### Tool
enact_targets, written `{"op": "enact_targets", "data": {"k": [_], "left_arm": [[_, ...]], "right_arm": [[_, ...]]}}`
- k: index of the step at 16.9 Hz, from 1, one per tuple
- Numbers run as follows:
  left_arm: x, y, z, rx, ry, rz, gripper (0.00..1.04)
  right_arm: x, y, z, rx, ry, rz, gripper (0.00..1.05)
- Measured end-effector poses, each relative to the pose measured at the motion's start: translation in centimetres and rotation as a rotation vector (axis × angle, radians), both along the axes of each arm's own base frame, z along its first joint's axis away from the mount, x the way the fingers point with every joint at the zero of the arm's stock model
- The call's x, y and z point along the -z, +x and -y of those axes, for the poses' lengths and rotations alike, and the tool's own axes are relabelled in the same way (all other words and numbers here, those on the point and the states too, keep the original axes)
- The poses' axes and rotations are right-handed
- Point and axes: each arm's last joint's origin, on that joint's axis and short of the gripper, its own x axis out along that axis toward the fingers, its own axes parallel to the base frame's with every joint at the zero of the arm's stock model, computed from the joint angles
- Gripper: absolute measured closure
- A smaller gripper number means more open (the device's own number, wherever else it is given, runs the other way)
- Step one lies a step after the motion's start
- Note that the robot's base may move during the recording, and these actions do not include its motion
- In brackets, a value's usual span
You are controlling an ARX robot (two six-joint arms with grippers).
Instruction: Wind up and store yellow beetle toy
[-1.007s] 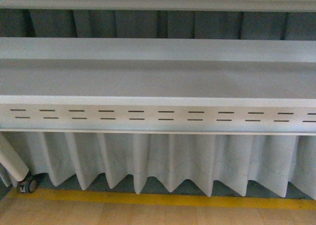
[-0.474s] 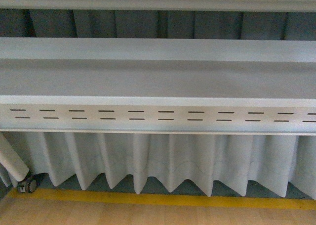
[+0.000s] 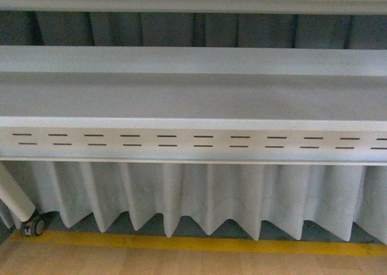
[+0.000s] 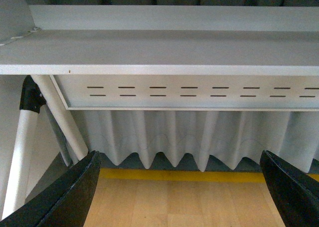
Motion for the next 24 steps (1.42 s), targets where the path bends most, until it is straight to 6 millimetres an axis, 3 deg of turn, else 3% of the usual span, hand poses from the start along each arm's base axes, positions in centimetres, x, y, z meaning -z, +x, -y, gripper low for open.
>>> {"op": "enact_targets", "data": {"k": [24], "left_arm": [[0.0, 0.0, 0.0, 0.0, 0.0, 0.0, 0.07]], "right_arm": [[0.0, 0.0, 0.0, 0.0, 0.0, 0.0, 0.07]]}}
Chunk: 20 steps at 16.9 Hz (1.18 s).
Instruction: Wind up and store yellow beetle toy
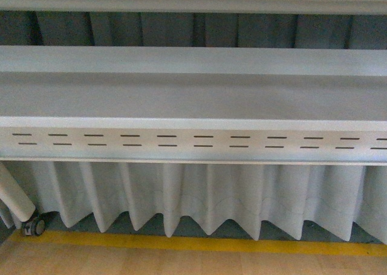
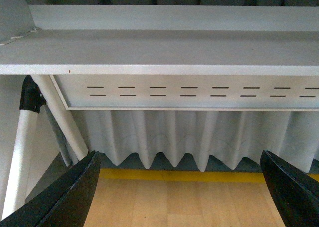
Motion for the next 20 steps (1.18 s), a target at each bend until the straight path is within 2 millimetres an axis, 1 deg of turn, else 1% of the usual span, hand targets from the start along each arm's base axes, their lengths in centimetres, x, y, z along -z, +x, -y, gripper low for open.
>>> {"op": "enact_targets", "data": {"k": [20], "left_arm": [[0.01, 0.0, 0.0, 0.0, 0.0, -0.001, 0.07]], "right_arm": [[0.0, 0.0, 0.0, 0.0, 0.002, 0.0, 0.07]]}}
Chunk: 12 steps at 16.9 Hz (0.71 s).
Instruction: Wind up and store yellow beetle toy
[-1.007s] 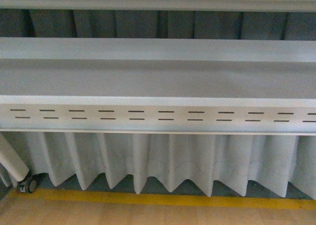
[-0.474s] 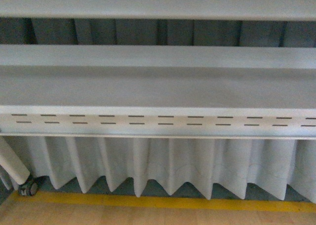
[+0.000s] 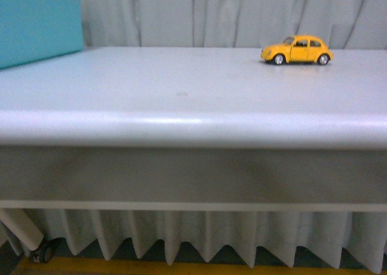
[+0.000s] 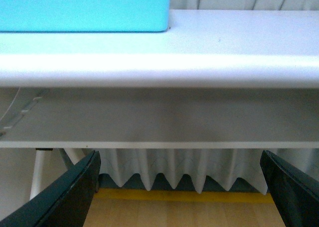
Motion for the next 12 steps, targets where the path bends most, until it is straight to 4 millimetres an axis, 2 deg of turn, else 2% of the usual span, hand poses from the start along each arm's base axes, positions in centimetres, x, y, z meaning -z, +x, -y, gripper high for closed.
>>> {"op": "enact_targets", "data": {"k": [12], "left_arm": [[-0.01, 0.0, 0.0, 0.0, -0.001, 0.001, 0.07]], "right_arm": [[0.01, 0.0, 0.0, 0.0, 0.001, -0.001, 0.07]]}}
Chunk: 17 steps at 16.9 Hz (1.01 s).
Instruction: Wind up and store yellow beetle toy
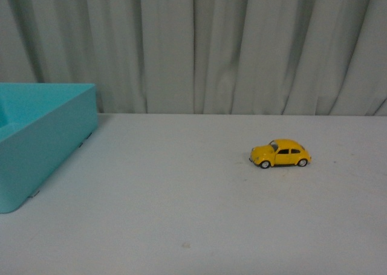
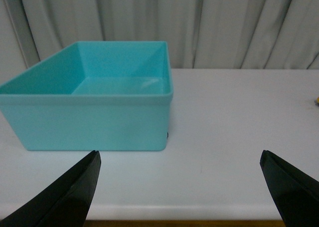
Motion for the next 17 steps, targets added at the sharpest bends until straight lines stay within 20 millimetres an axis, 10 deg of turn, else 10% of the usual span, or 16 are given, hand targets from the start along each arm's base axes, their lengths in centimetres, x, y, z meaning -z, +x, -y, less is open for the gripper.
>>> {"op": "enact_targets", "data": {"k": [17], "left_arm": [[-0.01, 0.0, 0.0, 0.0, 0.001, 0.001, 0.07]], "right_arm": [[-0.01, 0.0, 0.0, 0.0, 0.001, 0.001, 0.07]]}}
